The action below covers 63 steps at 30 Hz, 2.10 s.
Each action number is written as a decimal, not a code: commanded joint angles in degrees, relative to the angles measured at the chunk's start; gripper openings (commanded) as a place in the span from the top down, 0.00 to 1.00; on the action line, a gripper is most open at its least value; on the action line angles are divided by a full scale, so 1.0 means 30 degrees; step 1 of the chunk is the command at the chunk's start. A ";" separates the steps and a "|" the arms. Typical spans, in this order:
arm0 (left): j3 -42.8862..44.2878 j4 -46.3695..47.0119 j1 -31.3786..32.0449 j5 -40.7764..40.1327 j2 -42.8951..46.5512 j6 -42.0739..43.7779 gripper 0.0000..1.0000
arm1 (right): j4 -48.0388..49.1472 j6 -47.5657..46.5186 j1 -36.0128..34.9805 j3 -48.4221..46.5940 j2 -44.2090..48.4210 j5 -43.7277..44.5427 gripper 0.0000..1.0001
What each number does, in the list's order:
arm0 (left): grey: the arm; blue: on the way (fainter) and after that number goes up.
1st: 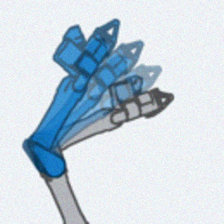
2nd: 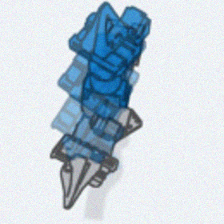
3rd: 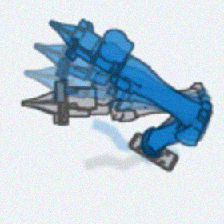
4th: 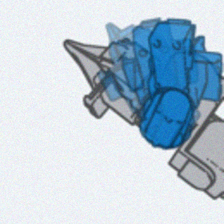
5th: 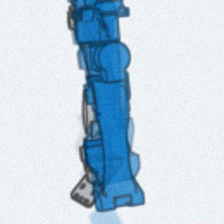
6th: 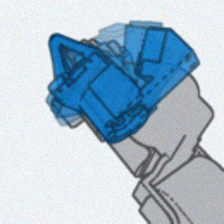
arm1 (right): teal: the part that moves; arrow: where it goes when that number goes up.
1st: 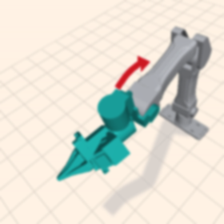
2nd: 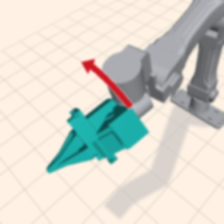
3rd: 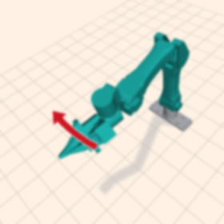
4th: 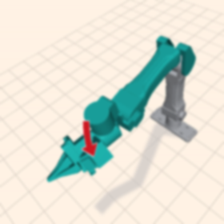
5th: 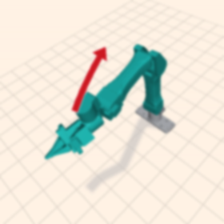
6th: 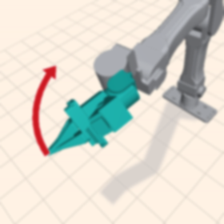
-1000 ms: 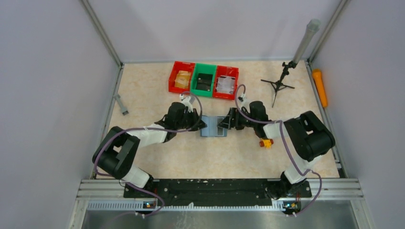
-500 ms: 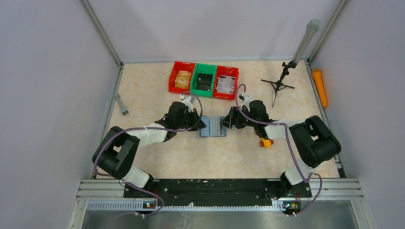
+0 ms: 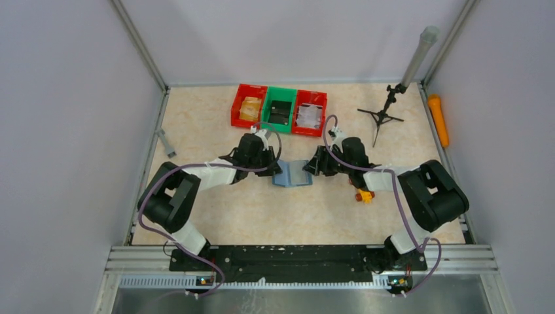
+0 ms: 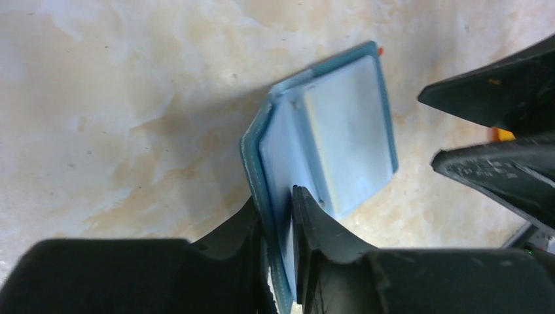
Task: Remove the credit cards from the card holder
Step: Remove the credit card from the card holder.
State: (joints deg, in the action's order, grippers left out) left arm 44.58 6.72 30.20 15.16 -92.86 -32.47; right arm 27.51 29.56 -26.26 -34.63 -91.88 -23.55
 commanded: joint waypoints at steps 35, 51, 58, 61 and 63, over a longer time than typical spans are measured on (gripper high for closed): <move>0.1489 0.0210 0.0103 0.2644 -0.2258 -0.0118 1.00 | 0.0257 0.1199 -0.0219 -0.1204 -0.1380 -0.1610 0.39; -0.4162 0.8217 -0.1137 0.4445 0.3928 -0.2287 1.00 | 0.5859 0.2804 0.0538 0.1541 0.0625 -0.2372 0.26; -0.4947 0.9387 -0.1364 0.4821 0.4944 -0.2807 1.00 | 0.9526 0.4169 0.0898 0.2445 0.0339 -0.3795 0.47; -0.5250 1.0225 -0.1416 0.5293 0.5156 -0.3059 1.00 | 1.0683 0.4640 0.0896 0.2628 0.0134 -0.4312 0.44; -0.5425 1.0543 -0.1430 0.5316 0.5381 -0.3162 1.00 | 1.1174 0.4776 0.0892 0.2756 0.0127 -0.4506 0.41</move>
State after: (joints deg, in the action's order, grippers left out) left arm 29.26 30.65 26.26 28.84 -79.50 -40.60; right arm 52.01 42.13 -23.88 -26.94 -92.07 -33.91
